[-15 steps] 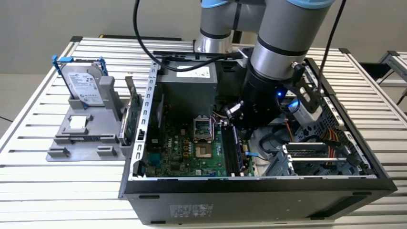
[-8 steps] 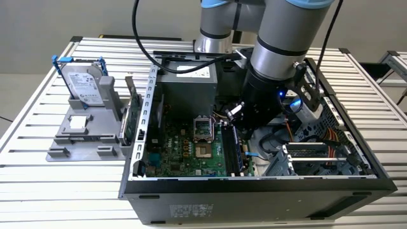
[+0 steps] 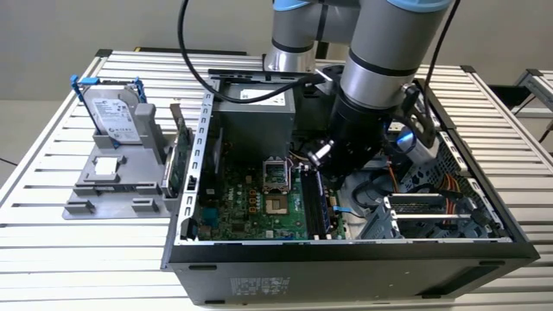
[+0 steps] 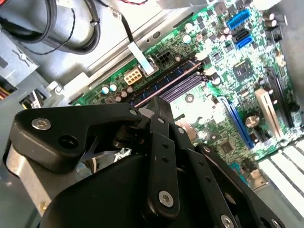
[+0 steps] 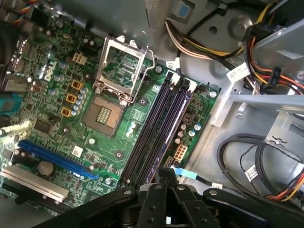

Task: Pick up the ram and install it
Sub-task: 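Press down the ram until it locks into place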

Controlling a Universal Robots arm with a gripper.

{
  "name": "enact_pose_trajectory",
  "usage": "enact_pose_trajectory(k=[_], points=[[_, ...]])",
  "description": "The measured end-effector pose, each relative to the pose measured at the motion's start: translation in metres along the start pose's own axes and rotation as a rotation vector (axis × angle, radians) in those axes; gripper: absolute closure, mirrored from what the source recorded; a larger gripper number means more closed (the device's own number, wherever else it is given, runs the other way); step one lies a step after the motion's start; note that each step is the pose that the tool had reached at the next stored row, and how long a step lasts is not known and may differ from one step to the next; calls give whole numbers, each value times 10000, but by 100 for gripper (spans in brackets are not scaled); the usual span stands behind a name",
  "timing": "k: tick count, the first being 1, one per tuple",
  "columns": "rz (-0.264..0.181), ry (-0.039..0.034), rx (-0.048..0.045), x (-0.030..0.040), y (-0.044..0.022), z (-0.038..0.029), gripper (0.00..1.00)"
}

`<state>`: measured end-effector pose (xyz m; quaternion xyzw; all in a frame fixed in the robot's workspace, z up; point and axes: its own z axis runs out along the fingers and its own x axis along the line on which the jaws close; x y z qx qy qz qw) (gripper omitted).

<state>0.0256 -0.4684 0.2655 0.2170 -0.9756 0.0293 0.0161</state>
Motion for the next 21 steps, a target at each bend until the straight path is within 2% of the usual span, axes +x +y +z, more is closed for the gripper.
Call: enact_pose_trajectory(k=[13, 21], points=[[-1410, -109, -18, -9, 17, 21, 100], [-2165, -210, -105, -13, 26, 31, 100]])
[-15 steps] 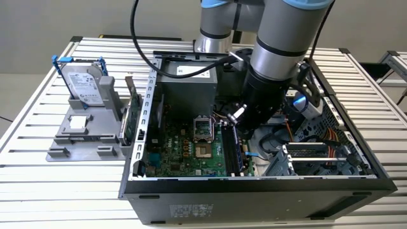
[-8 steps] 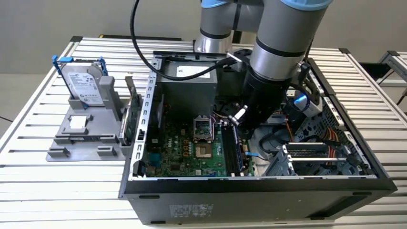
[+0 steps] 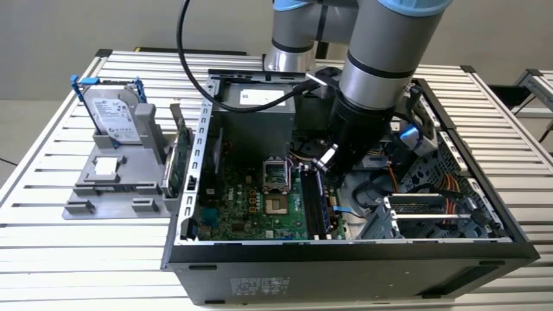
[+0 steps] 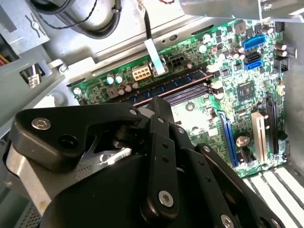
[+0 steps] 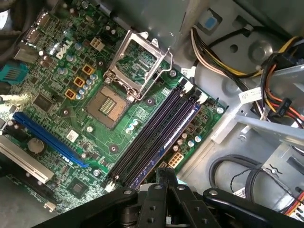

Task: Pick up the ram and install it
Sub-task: 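Press down the ram until it locks into place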

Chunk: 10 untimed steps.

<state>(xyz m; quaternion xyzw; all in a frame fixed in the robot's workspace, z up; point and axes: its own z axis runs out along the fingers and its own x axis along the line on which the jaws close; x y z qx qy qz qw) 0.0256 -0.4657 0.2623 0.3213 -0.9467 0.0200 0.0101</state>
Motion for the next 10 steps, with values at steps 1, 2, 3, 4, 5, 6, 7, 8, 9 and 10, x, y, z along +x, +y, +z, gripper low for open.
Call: enact_pose_trajectory(k=[1, 2, 3, 4, 5, 6, 7, 8, 9, 10], points=[[-43, -4, -4, -1, 2, 1, 100], [-71, -5, -6, -3, 4, 0, 100], [-84, -1, -10, -6, 8, 0, 100], [-92, 2, -13, -8, 11, 0, 100], [-97, 5, -16, -11, 15, 1, 100], [-106, 10, -19, -14, 18, 1, 100], [-127, 11, -24, -15, 20, 4, 100], [-168, 8, -28, -16, 21, 7, 100], [-219, 4, -31, -17, 22, 9, 100], [-274, -4, -39, -18, 23, 11, 100]])
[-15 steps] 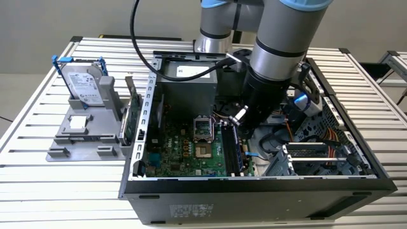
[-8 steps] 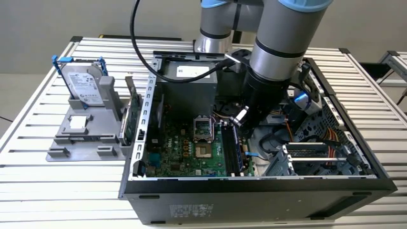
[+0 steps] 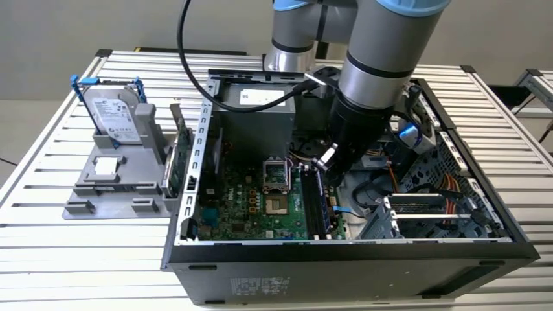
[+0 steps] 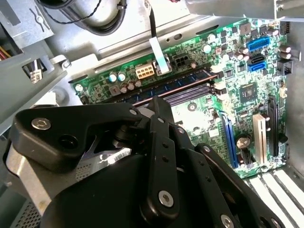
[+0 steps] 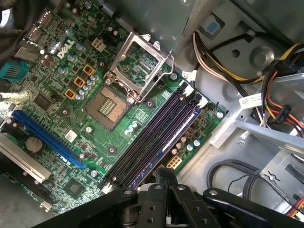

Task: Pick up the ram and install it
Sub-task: 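Press down the ram until it locks into place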

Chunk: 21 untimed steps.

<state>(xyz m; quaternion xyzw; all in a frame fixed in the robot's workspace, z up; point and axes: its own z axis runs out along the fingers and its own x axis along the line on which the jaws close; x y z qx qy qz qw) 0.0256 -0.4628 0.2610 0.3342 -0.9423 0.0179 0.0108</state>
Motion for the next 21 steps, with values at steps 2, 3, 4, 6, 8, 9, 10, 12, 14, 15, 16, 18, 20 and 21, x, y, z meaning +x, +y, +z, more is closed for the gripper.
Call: enact_pose_trajectory(k=[2, 3, 4, 6, 8, 9, 10, 12, 14, 15, 16, 18, 20, 21], points=[[-113, -21, -18, -2, 3, 5, 100], [-178, -33, -29, -3, 4, 7, 100], [-264, -50, -43, -4, 5, 9, 100], [-456, -84, -73, -4, 5, 11, 100], [-652, -131, -119, -4, 6, 11, 100], [-761, -166, -156, -4, 5, 11, 100], [-869, -208, -203, -5, 5, 12, 100], [-1044, -296, -325, -5, 5, 12, 100], [-1244, -355, -399, -4, 6, 11, 100], [-1366, -364, -406, -5, 6, 13, 100], [-1509, -368, -408, -5, 6, 14, 100], [-1797, -372, -405, -5, 6, 16, 100], [-2099, -372, -400, -5, 6, 17, 100], [-2259, -373, -398, -5, 6, 17, 100]])
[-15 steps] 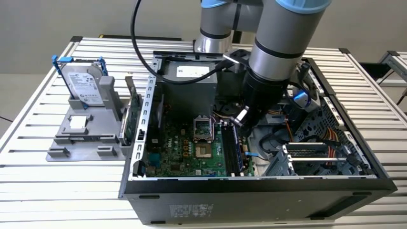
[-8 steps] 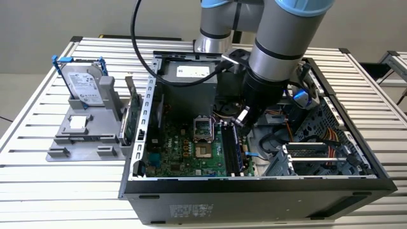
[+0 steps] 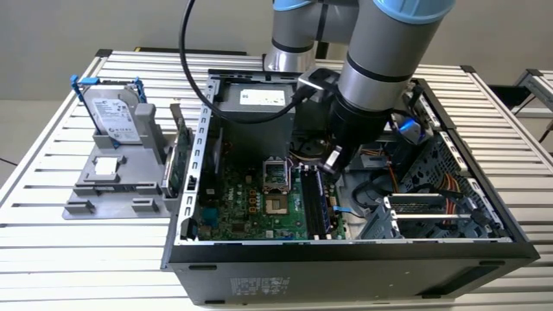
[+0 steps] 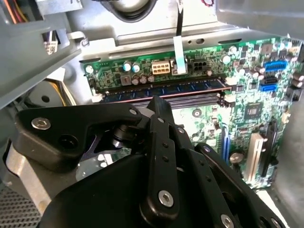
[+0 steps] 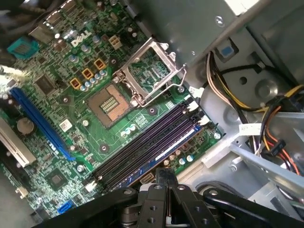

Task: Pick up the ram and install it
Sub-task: 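Press down the ram until it locks into place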

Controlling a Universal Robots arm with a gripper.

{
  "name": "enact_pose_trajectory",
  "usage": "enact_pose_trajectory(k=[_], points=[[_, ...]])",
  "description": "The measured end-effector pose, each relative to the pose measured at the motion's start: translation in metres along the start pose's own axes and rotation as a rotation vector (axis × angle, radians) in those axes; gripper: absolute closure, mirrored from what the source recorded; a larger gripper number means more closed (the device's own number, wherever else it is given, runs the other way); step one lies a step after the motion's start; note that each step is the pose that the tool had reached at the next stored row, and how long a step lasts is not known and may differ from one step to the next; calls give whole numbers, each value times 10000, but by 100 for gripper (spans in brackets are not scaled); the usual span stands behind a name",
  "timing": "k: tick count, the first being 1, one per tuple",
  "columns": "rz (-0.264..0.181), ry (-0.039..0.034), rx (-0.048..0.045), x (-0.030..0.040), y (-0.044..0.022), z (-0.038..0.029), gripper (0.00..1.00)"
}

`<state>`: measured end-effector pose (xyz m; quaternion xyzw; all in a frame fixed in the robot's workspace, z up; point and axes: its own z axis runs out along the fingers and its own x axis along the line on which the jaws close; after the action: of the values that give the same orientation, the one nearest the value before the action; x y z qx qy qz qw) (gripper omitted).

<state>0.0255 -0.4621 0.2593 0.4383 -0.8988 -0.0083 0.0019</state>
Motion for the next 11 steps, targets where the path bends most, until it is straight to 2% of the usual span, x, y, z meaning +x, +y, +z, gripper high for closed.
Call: enact_pose_trajectory(k=[2, 11], points=[[-276, 4, -1, -1, 0, 0, 100], [-311, 5, -1, -1, 0, 0, 100]])
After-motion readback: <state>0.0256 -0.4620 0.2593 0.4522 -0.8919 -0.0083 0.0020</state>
